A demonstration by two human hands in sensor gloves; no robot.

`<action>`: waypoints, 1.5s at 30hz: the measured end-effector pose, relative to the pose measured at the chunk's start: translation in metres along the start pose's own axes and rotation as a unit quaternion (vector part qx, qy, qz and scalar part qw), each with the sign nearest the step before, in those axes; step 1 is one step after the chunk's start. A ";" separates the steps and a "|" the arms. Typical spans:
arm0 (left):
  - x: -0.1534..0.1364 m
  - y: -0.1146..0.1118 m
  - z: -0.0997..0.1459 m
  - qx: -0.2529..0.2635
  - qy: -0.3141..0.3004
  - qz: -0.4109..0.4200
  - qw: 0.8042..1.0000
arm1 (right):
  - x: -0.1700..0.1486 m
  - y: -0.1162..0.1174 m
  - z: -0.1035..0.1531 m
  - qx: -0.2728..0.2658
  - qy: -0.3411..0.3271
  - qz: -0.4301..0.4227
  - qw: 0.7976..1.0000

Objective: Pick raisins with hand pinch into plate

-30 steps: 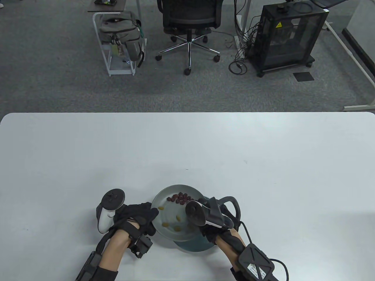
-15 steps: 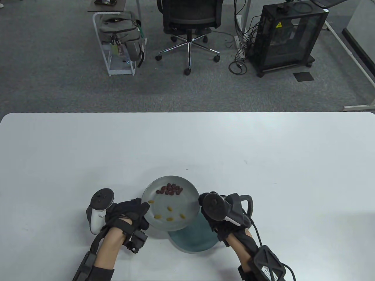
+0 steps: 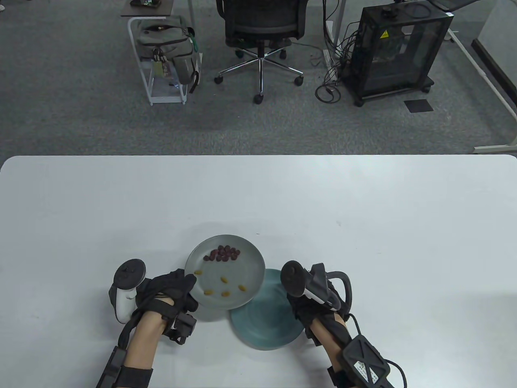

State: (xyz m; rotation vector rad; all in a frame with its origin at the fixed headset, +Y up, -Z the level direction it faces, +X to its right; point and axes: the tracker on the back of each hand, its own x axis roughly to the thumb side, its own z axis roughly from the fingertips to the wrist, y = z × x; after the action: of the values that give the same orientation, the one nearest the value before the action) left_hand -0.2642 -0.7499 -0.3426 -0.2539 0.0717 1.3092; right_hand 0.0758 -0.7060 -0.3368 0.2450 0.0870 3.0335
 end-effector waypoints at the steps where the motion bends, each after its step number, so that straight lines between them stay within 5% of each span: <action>1: 0.000 0.000 0.000 0.001 0.000 -0.001 1.000 | 0.003 0.002 -0.001 0.005 -0.001 0.007 1.000; 17: -0.001 0.003 -0.002 0.003 -0.004 -0.008 1.000 | 0.021 0.018 -0.012 0.020 0.041 0.111 0.993; 32: -0.002 -0.001 -0.001 -0.001 -0.001 -0.013 1.000 | -0.007 -0.018 0.015 -0.046 0.049 -0.006 0.998; 45: -0.003 -0.012 -0.002 -0.015 0.002 -0.018 1.000 | 0.009 -0.034 0.030 -0.066 -0.009 -0.057 0.996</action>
State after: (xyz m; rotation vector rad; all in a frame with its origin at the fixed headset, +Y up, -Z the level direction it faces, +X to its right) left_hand -0.2533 -0.7562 -0.3423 -0.2821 0.0500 1.2747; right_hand 0.0746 -0.6702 -0.3076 0.2480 -0.0966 2.9082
